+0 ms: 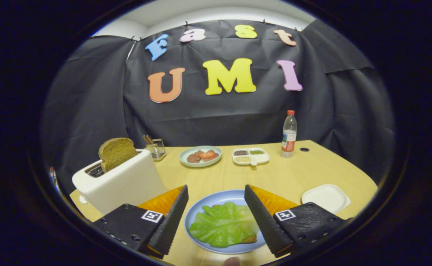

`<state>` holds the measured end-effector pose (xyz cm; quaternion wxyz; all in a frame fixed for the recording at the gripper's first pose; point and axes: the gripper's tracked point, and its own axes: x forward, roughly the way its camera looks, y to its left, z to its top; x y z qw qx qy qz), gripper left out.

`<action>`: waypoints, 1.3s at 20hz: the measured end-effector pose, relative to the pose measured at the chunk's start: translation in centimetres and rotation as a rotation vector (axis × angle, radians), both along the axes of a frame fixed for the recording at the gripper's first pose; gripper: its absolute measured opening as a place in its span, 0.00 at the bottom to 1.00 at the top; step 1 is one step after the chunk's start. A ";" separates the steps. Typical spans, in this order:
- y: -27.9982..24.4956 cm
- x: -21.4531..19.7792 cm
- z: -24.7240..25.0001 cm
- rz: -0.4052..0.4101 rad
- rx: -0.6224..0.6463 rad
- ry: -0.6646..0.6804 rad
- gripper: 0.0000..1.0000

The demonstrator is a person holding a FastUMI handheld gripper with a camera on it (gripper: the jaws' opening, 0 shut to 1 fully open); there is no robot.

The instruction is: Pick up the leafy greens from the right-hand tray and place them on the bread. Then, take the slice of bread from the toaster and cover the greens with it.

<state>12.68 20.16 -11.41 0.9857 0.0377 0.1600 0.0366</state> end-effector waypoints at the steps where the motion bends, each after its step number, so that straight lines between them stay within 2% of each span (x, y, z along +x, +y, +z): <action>1: 0.4 -0.4 1.4 -0.008 -0.006 -0.032 0.97; 3: 2.6 -0.7 4.0 0.004 -0.005 -0.078 0.96; 7: 9.7 -1.3 7.6 0.084 0.041 -0.099 0.96; 12: 17.2 -0.2 6.8 0.144 0.022 -0.067 0.96; 20: 19.6 2.9 2.2 0.051 -0.002 0.069 0.96; 22: 19.5 3.4 1.5 0.044 -0.002 0.096 0.93; 24: 19.6 3.6 1.2 0.050 -0.004 0.105 0.82; 26: 19.3 3.7 1.2 0.039 -0.011 0.100 0.60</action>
